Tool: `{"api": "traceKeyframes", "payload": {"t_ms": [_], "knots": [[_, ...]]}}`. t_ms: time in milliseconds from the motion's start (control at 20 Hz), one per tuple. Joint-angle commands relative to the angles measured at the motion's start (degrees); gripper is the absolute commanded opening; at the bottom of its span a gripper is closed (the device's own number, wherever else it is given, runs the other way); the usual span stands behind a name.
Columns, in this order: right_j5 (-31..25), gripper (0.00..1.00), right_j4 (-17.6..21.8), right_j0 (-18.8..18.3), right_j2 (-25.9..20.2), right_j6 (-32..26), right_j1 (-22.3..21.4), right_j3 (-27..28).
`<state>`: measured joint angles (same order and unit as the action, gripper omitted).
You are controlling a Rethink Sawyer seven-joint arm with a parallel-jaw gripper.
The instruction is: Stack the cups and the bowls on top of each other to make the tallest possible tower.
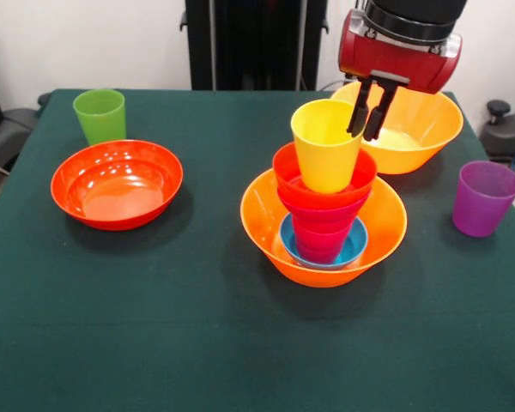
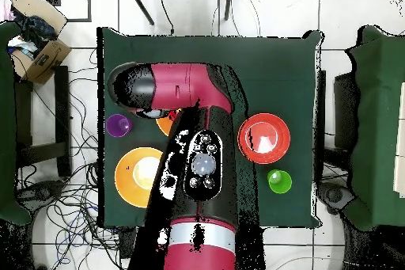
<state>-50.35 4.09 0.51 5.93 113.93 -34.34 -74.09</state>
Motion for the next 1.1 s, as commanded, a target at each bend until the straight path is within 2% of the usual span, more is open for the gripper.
{"api": "traceKeyframes", "payload": {"t_ms": [50,1100], "knots": [[3.99,0.0,1.72,1.22,-2.78,4.85,1.33,1.18],[5.75,0.0,3.35,2.62,0.27,5.71,3.83,2.73]]}}
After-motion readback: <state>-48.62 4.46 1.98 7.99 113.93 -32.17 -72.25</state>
